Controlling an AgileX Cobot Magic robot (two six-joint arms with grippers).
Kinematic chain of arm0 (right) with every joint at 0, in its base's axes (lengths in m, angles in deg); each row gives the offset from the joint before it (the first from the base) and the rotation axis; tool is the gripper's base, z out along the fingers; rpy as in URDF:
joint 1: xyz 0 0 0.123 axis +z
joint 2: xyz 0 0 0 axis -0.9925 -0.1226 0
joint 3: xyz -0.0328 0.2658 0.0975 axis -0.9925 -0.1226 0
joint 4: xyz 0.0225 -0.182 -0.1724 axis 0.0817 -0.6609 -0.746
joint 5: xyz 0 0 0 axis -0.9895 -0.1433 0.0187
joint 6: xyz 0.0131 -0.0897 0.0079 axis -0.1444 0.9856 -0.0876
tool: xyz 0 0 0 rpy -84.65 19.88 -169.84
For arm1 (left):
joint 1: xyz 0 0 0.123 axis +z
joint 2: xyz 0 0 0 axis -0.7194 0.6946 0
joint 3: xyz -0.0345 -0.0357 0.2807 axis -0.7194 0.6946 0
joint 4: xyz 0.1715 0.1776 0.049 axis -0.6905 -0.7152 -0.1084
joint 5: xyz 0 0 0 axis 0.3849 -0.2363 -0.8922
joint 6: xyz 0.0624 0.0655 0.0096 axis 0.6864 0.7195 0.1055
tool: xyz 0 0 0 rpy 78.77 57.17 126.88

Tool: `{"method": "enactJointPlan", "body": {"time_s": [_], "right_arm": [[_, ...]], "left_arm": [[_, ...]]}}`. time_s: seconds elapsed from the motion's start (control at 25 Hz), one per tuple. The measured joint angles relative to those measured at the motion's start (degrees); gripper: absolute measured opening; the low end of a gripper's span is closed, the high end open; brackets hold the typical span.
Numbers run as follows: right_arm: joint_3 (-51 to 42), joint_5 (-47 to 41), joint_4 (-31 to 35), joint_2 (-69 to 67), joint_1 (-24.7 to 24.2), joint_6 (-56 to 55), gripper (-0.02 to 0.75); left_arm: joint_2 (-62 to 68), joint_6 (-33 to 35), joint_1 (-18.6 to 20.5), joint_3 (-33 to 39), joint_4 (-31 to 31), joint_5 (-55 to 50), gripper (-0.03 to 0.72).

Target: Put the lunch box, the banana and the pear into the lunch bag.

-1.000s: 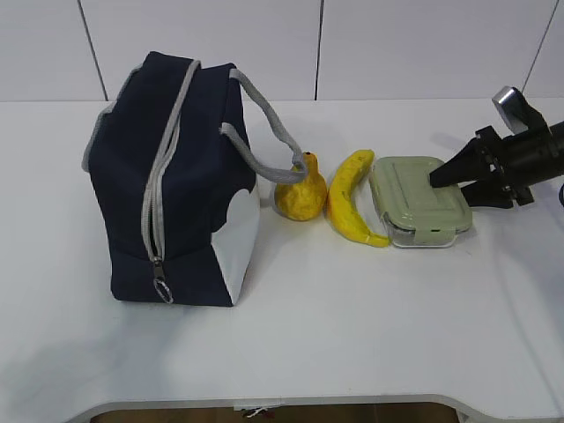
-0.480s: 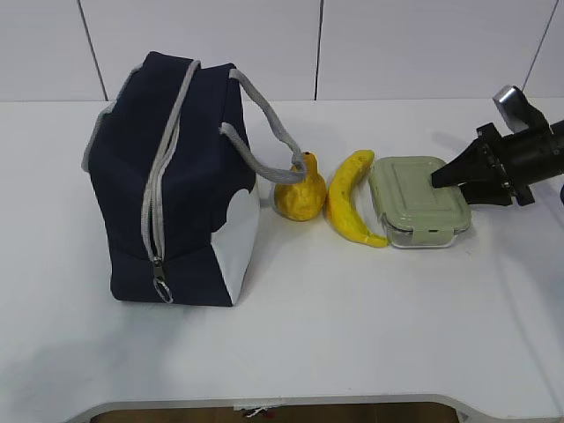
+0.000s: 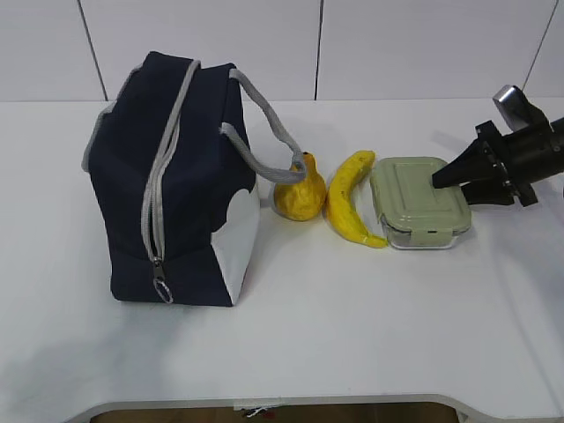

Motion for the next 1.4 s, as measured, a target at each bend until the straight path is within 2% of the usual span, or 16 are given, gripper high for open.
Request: {"method": "enactJointPlan", "body": {"time_s": [0.56, 0.88, 1.08, 1.4], "right_arm": [[-0.11, 1.18, -3.76, 3.18, 0.12, -5.65, 0.364], [-0.38, 1.97, -4.66, 6.29, 0.22, -8.87, 0.364], [-0.47, 1.97, -3.35, 10.29, 0.34, -10.06, 0.363], [-0.47, 1.53, 0.5, 16.32, 3.41, -10.51, 0.363]], "left_arm": [[0.0, 0.0, 0.0, -0.31, 0.21, -0.23, 0.24], [0.13, 0.0, 0.0, -3.73, -0.43, -4.82, 0.24], [4.25, 0.0, 0.0, -6.23, 4.61, -5.88, 0.24], [17.64, 0.0, 0.0, -12.62, 12.52, -6.02, 0.24]]}}
